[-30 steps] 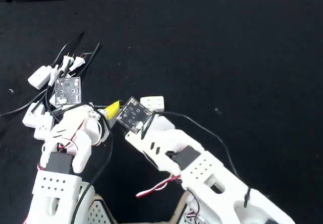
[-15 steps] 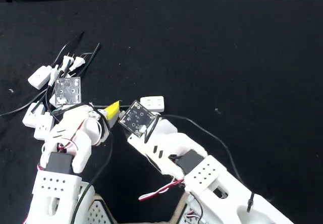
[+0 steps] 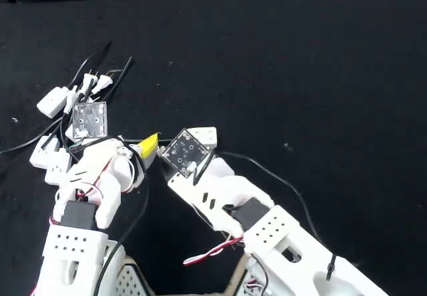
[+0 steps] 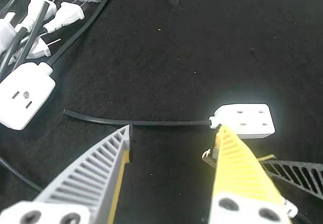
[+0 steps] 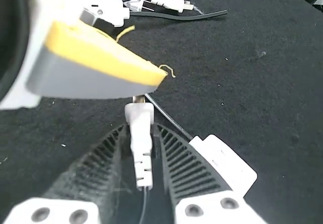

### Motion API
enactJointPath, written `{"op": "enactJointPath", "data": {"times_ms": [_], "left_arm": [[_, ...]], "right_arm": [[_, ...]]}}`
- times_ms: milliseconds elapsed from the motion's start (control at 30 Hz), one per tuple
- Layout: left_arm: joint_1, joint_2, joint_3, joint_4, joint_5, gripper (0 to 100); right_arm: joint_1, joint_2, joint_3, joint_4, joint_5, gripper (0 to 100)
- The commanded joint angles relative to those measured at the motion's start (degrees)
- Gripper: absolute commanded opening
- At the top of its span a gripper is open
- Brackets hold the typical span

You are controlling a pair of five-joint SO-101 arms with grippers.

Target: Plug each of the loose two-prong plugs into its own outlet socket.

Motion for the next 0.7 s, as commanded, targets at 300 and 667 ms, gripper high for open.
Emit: {"op": "enactJointPath", "data": {"times_ms": [300, 667], "left_arm": [[0.57, -0.26, -0.31, -0.79, -0.53, 27], [0.75, -0.26, -0.31, -0.79, -0.53, 27]], "right_arm": [[-0.35, -2.86, -3.74, -4.22, -0.62, 1.0], [-0.26, -2.95, -3.74, -5.45, -3.78, 1.0]]}}
